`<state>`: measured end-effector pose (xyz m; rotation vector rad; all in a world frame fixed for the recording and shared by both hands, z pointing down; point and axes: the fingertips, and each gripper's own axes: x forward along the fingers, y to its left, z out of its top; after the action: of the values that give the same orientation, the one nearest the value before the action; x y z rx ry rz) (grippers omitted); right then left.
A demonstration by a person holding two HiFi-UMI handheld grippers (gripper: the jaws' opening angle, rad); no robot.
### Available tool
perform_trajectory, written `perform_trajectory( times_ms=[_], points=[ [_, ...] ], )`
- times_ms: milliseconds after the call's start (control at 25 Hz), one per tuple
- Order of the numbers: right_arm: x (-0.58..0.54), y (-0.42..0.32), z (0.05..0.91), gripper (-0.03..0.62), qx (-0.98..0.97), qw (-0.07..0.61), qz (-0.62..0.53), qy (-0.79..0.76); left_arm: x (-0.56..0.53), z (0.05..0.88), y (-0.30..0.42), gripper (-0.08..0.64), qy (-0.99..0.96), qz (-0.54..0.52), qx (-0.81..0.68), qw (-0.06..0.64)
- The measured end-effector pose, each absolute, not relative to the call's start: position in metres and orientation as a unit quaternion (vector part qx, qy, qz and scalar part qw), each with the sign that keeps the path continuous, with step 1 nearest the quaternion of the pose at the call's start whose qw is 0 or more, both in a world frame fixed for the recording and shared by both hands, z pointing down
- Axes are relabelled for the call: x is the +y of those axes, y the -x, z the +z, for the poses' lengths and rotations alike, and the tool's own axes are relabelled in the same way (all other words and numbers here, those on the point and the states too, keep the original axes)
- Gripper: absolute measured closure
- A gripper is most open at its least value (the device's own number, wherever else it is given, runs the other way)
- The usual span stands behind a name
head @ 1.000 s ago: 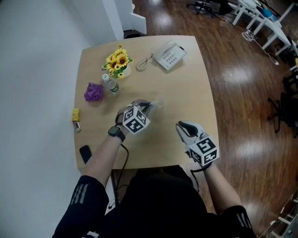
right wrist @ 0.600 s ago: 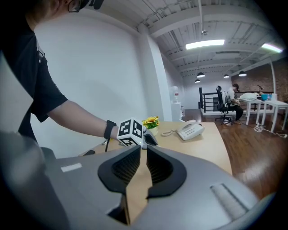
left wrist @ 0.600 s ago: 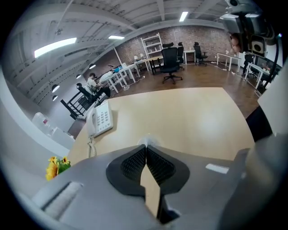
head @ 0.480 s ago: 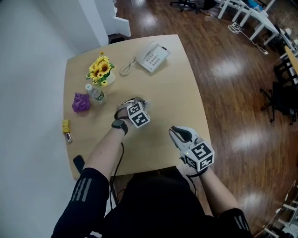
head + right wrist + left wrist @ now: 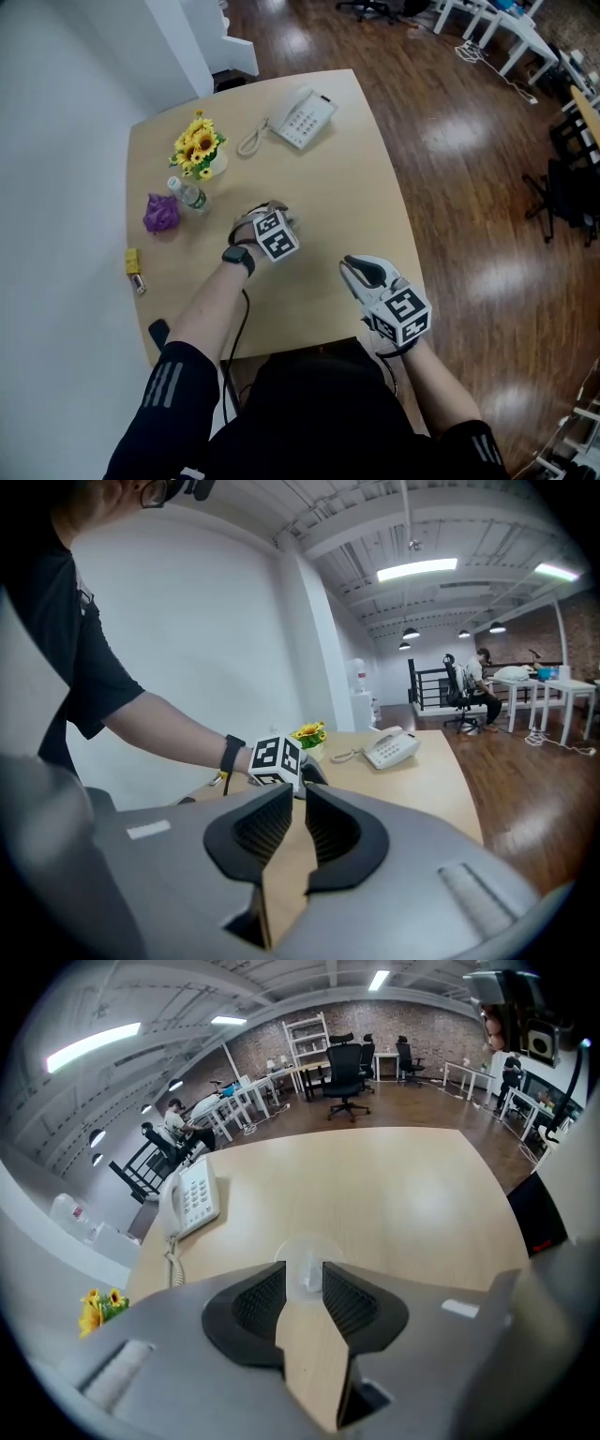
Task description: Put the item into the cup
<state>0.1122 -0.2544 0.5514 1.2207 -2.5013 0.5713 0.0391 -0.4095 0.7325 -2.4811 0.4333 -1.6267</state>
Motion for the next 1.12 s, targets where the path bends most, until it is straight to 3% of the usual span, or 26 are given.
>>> perform_trajectory(
  times_ms=[360,600,880,1120],
  points=[
    [-0.259,-0.090,0.533,0.540,-0.883,0.148,0.181,-0.406,-0.391,0.672,-0.022,0.428,0.873,-0.453,0.178,0.035],
    [-0.244,-0.061,0.507,0.540,-0.893,0.136,0.165,-0.396,-0.346,0.613,0.030,0.428,0.906,-0.365,0.212,0.004],
    [-0.197,-0.023,0.462,0.540,-0.910,0.109,0.120,-0.382,-0.263,0.563,0.109,0.428,0.923,-0.259,0.278,-0.053],
    [-0.130,-0.030,0.440,0.540,-0.916,0.091,0.112,-0.375,-0.160,0.533,0.125,0.428,0.923,-0.191,0.323,-0.081]
  ],
)
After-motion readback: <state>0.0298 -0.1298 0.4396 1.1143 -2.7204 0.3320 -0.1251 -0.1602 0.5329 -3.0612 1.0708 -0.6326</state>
